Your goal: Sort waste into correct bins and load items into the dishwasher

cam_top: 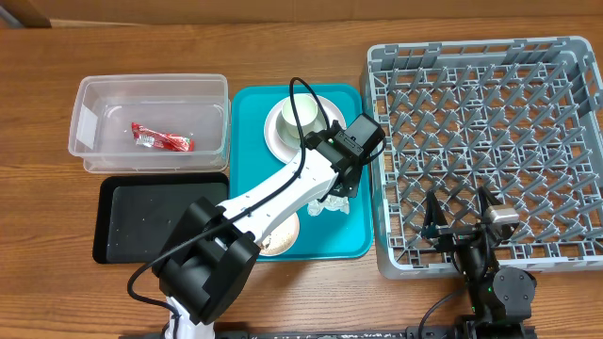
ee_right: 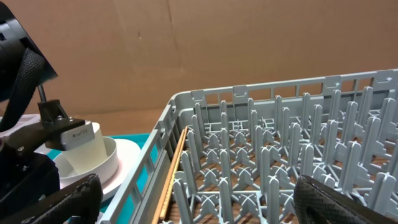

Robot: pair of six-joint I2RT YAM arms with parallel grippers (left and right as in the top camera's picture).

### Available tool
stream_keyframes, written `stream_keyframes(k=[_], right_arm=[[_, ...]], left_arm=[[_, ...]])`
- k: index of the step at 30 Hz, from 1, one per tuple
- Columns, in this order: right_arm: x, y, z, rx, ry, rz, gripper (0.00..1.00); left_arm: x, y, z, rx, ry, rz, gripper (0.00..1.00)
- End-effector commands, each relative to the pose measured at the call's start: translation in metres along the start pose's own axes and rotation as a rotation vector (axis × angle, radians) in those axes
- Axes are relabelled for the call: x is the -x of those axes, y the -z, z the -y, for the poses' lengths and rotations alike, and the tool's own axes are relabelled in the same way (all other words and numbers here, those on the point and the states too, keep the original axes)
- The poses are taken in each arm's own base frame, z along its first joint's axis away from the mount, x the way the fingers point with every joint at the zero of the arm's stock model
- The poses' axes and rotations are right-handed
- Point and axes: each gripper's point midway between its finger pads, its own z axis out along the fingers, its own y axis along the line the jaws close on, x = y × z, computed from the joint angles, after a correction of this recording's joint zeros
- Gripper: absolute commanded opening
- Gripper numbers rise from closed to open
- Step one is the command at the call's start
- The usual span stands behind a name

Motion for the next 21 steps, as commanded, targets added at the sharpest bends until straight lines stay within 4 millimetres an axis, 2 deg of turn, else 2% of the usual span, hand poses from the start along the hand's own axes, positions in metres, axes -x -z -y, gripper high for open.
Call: stream_keyframes(k=[1, 12, 19, 21], right_arm=[[-0.0017, -0.0001, 0.0005, 0.0, 0.003, 0.004, 1.0], [-0.0017, -0.0001, 0.0005, 0.0, 0.003, 0.004, 1.0], [-0.0017, -0.0001, 0.0005, 0.0, 0.003, 0.004, 1.0], [-0.0018, -0.0001, 0.0005, 0.0, 0.003, 0.004, 1.0]], left_arm=[[0.0011, 0.0012, 0.0072, -0.034, -0.011, -0.008, 0.19], [0.0006, 0.0006, 0.0069, -0.032, -0.022, -0.01, 0.33], [0.0008, 0.0006, 0.0069, -0.032, -0.026, -0.009, 0.52], [0.0009, 0.0006, 0.007, -0.032, -0.026, -0.009, 0.54]])
